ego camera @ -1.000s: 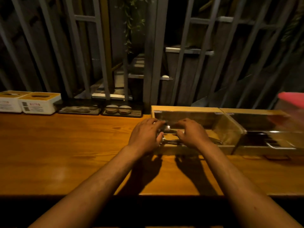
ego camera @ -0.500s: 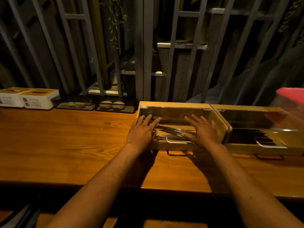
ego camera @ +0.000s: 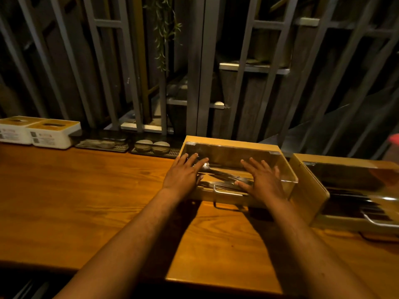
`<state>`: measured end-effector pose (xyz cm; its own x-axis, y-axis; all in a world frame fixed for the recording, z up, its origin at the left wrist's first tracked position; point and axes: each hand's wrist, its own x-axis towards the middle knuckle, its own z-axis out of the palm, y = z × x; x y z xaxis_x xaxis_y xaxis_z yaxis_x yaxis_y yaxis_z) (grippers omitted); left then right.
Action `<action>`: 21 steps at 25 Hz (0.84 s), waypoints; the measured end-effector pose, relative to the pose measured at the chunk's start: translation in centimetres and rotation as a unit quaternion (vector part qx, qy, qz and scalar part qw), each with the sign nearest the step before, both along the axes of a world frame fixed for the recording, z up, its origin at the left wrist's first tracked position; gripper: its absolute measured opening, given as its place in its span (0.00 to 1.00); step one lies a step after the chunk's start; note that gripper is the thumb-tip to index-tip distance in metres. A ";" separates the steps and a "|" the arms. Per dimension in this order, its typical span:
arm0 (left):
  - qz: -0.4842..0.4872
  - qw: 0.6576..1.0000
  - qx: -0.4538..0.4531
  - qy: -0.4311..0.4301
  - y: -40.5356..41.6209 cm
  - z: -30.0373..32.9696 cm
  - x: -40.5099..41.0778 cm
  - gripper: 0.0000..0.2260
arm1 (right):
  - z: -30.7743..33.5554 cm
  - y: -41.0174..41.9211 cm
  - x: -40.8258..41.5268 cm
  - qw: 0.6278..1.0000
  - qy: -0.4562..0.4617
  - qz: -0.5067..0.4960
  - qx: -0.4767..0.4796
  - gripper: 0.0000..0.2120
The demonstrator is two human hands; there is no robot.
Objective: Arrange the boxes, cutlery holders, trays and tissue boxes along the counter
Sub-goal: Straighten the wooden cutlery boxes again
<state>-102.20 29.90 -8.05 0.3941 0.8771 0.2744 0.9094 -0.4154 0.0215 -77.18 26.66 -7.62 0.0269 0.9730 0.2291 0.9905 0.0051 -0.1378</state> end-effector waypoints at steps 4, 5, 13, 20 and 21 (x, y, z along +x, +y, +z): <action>-0.001 1.000 0.006 0.001 2.9 -0.5 0.4 0.26 | 0.1 2.9 0.4 1.000 0.002 0.000 -0.007 0.35; 0.000 1.000 0.007 -0.001 3.7 -0.6 0.5 0.26 | 0.1 3.7 0.5 1.000 0.002 0.000 -0.008 0.35; -0.003 1.000 0.016 -0.016 8.1 -1.0 0.9 0.26 | -0.3 8.3 1.2 1.000 0.006 -0.002 -0.009 0.35; 0.001 1.000 0.017 -0.024 10.1 -1.1 1.1 0.26 | -0.7 10.7 1.6 1.000 0.006 0.009 0.003 0.35; 0.002 1.000 0.016 -0.025 10.3 -1.2 1.1 0.26 | -0.7 10.9 1.7 1.000 0.006 0.010 0.006 0.35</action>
<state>-101.11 40.22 -9.23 0.3760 0.8690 0.3217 0.9092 -0.4130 0.0532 -75.51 37.56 -8.33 0.0102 0.9706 0.2404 0.9883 0.0269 -0.1504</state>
